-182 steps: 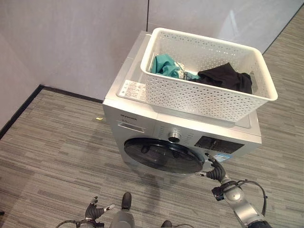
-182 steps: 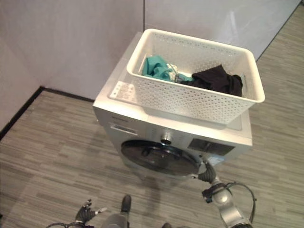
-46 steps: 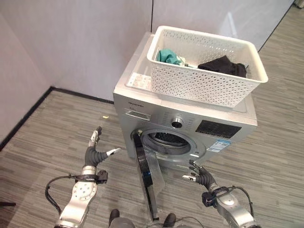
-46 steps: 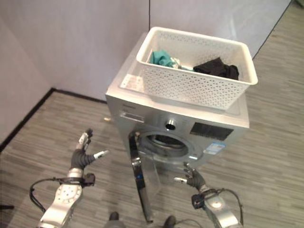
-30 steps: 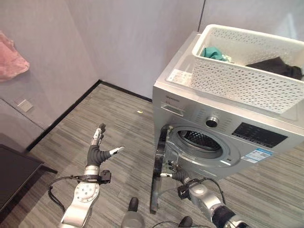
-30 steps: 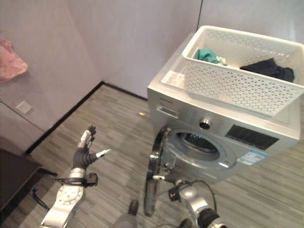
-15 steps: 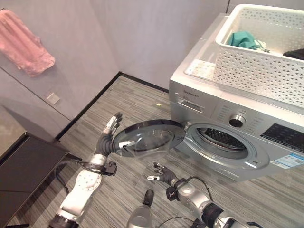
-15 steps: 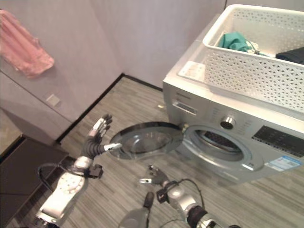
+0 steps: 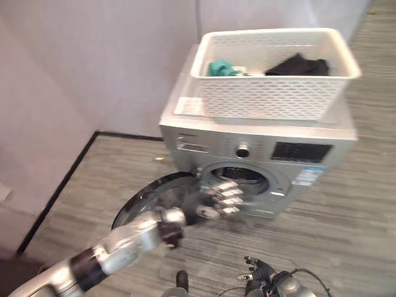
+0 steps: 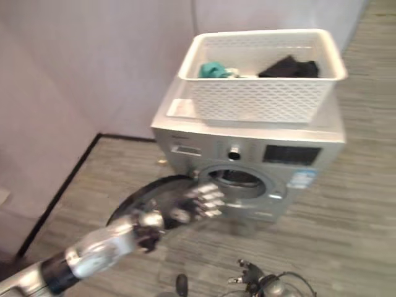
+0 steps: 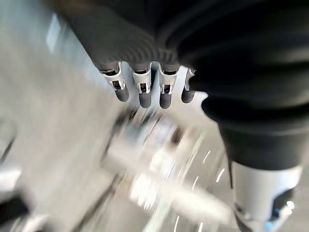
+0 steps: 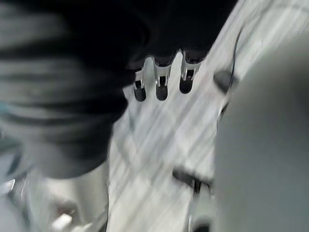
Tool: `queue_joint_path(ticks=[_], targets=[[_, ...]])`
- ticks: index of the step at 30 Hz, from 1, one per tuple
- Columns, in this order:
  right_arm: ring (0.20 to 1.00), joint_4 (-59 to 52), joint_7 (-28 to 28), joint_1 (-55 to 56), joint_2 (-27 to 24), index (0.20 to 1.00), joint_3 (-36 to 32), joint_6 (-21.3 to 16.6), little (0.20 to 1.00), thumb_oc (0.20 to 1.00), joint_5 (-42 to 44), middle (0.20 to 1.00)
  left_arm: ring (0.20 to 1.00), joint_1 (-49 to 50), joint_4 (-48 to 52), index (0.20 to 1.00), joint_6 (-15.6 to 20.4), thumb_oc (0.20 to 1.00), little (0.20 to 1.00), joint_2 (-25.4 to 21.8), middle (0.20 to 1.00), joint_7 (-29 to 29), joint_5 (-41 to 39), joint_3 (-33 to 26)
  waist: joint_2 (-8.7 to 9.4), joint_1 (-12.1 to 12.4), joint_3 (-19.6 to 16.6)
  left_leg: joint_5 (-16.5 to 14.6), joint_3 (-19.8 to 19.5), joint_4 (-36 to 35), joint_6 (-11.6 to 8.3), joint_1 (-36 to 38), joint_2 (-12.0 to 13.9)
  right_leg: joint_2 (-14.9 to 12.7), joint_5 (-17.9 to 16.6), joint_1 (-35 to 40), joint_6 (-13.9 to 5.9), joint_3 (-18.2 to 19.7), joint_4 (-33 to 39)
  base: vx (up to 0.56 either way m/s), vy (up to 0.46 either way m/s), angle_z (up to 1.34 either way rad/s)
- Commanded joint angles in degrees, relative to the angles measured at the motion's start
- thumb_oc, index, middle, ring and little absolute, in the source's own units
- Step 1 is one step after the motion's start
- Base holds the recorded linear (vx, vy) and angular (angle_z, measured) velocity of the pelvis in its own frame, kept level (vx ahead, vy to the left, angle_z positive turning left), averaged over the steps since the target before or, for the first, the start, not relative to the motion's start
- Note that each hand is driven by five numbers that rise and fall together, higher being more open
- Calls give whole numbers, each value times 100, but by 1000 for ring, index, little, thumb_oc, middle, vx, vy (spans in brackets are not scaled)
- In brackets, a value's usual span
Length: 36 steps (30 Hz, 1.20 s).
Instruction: Grab the laundry basket,head to the washer,open it,put in the laundry and shut it.
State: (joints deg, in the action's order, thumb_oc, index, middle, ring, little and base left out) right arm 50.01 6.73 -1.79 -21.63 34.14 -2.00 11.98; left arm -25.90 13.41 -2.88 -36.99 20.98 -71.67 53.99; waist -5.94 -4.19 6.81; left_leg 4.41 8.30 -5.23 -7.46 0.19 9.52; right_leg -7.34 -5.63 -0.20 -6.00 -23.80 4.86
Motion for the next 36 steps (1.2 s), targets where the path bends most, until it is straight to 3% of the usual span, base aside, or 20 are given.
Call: queue_joint_path(ticks=[1, 4, 5, 7, 8, 10, 13, 14, 15, 17, 18, 20, 26, 31, 36], targets=[[1000, -407, 66, 121, -181, 1000, -184, -192, 1000, 1000, -216, 1000, 1000, 162, -828, 1000, 198, 1000, 1000, -165, 1000, 405, 75, 69, 189, 7, -17, -446, 238, 23, 144, 201, -199, -197, 673, 17, -163, 336, -396, 23, 46, -54], [1000, -562, 53, 4, -374, 1000, -280, -156, 1000, 1000, -130, 1000, 1000, 313, -1744, 1000, 81, 1000, 1000, 30, 1000, 403, 330, 164, 191, -92, 6, -463, 305, 23, 161, 220, -213, -204, 579, -38, -183, 491, -348, -12, 38, -44], [1000, -550, 40, -42, -467, 1000, -343, -143, 1000, 1000, -62, 1000, 1000, 339, -2014, 1000, 52, 1000, 1000, -64, 1000, 422, 643, 286, 190, -125, 6, -484, 323, 23, 171, 229, -235, -210, 525, -56, -196, 576, -309, -35, 52, -29], [1000, -694, 65, -34, -448, 1000, -435, -86, 1000, 1000, 236, 1000, 1000, 497, -3402, 1000, 118, 1000, 1000, 68, 1000, 119, 2055, 285, 203, -185, -1, -509, 430, 23, 182, 196, -263, -222, 400, -145, -222, 742, -183, -26, 43, -32], [1000, -698, 64, -31, -460, 1000, -430, -84, 1000, 1000, 238, 1000, 1000, 504, -3431, 1000, 132, 1000, 1000, 94, 1000, 132, 2069, 276, 193, -186, -8, -510, 434, 23, 183, 193, -263, -221, 397, -149, -223, 746, -180, -16, 20, -30], [1000, -800, -29, -33, -363, 1000, -428, -26, 1000, 1000, 342, 1000, 1000, 917, -4731, 1000, 278, 1000, 1000, 797, 1000, -386, 2935, -272, 205, -193, -23, -508, 469, 23, 203, 158, -277, -229, 363, -213, -218, 791, -130, -18, 6, -19], [1000, -1124, -166, -70, -377, 1000, -489, 178, 1000, 1000, 358, 1000, 1000, 1237, -5732, 1000, 231, 1000, 1000, 1711, 1000, -794, 3637, -740, 200, -233, -4, -607, 484, 23, 210, 151, -282, -205, 389, -283, -251, 985, -102, 25, 16, -12], [1000, -1134, -167, -71, -386, 1000, -488, 181, 1000, 1000, 358, 1000, 1000, 1233, -5743, 1000, 238, 1000, 1000, 1723, 1000, -794, 3645, -748, 212, -237, 12, -500, 541, 23, 238, 96, -290, -217, 304, -342, -204, 948, -110, -6, 14, -16], [1000, -1269, -212, -32, -366, 1000, -631, 256, 1000, 1000, 434, 1000, 1000, 1417, -6469, 1000, 136, 1000, 1000, 2173, 1000, -1084, 4011, -1127, 204, -234, 19, -602, 512, 23, 233, 150, -298, -214, 365, -290, -246, 1021, -67, -3, 11, -12], [1000, -1294, -228, -35, -359, 1000, -676, 295, 1000, 1000, 441, 1000, 1000, 1452, -6962, 1000, 91, 1000, 1000, 2488, 1000, -1232, 4140, -1360, 203, -234, 28, -590, 517, 23, 241, 142, -303, -217, 355, -297, -238, 1018, -58, 24, 6, -16], [1000, -1363, -253, -59, -363, 1000, -757, 360, 1000, 1000, 382, 1000, 1000, 1447, -7625, 1000, 85, 1000, 1000, 3012, 1000, -1500, 4403, -1775, 186, -255, 44, -562, 498, 23, 254, 106, -305, -222, 349, -323, -222, 1001, -45, -15, -11, -5], [1000, -1440, -274, -76, -369, 1000, -830, 405, 1000, 1000, 376, 1000, 1000, 1411, -7964, 1000, 37, 1000, 1000, 3273, 1000, -1641, 4432, -2061, 184, -255, 58, -540, 477, 23, 268, 66, -308, -223, 349, -329, -207, 987, -35, 0, 0, 0], [1000, -1530, -312, -65, -292, 1000, -911, 461, 1000, 1000, 311, 1000, 1000, 1177, -8519, 1000, 42, 1000, 1000, 3444, 1000, -2041, 4473, -2724, 233, -239, 31, -407, 459, 23, 303, -71, -322, -229, 262, -407, -145, 912, 13, -25, -17, 0], [1000, -1593, -330, 121, -236, 1000, -971, 386, 1000, 1000, 142, 1000, 1000, 909, -8867, 1000, 194, 1000, 1000, 3240, 1000, -2597, 4963, -3470, 288, -137, 4, -402, 391, 23, 292, -95, -305, -219, 320, -358, -139, 851, 14, 5, -13, 0], [1000, -1620, -331, 301, -221, 1000, -1009, 319, 1000, 1000, 85, 1000, 1000, 950, -8778, 1000, 327, 1000, 1000, 3045, 1000, -2869, 5158, -3722, 332, -61, -29, -402, 343, 23, 277, -105, -295, -214, 351, -311, -142, 806, 14, 2, -4, 1]])
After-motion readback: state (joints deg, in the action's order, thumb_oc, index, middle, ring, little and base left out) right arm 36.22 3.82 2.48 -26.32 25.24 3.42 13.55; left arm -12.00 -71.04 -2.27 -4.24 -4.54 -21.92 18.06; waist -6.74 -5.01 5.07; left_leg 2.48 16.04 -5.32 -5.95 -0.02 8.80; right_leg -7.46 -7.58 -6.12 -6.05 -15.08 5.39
